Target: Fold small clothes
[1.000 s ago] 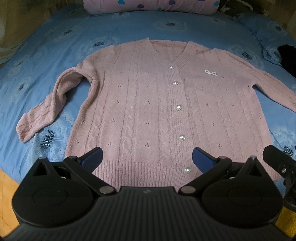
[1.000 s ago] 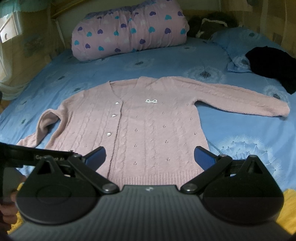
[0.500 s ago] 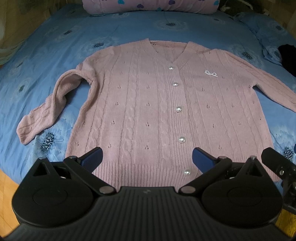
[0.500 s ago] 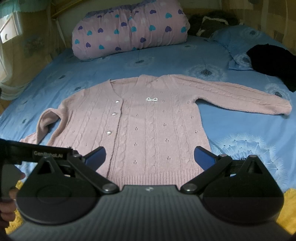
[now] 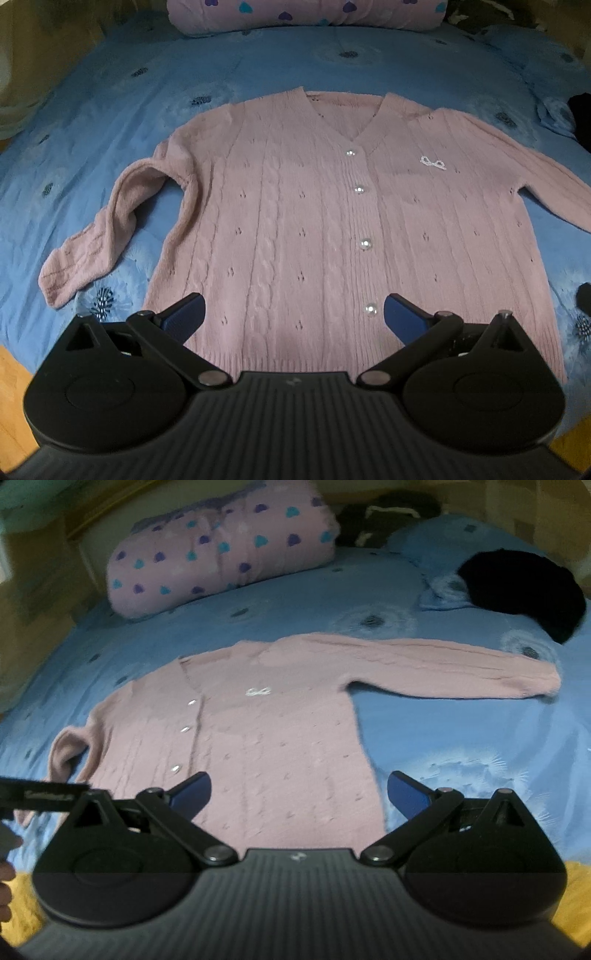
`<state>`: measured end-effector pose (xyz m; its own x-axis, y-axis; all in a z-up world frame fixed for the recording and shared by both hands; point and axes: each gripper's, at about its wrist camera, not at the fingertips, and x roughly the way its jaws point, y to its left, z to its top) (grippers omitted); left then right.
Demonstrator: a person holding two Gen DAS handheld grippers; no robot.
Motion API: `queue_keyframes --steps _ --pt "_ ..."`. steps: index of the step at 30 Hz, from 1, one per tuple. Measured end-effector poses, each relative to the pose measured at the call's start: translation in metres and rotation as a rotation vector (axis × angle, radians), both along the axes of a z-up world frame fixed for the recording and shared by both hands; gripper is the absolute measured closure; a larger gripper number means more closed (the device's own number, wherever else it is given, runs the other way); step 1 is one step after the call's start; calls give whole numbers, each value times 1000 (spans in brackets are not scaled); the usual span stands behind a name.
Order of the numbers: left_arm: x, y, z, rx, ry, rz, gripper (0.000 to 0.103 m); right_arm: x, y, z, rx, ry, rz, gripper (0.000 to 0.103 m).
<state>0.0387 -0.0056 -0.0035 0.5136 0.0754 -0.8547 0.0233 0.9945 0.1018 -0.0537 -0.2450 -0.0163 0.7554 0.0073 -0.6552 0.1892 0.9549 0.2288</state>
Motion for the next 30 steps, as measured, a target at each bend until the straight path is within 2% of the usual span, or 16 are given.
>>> queue_keyframes --steps 12,21,30 --pt "44 -20 -18 37 41 -2 0 20 -94 -25 -10 23 -202 0" --pt "79 -50 -39 49 62 -37 0 46 -168 -47 79 2 -423 0" --pt "97 -77 -56 35 63 -69 0 68 -214 -59 148 -28 -537 0"
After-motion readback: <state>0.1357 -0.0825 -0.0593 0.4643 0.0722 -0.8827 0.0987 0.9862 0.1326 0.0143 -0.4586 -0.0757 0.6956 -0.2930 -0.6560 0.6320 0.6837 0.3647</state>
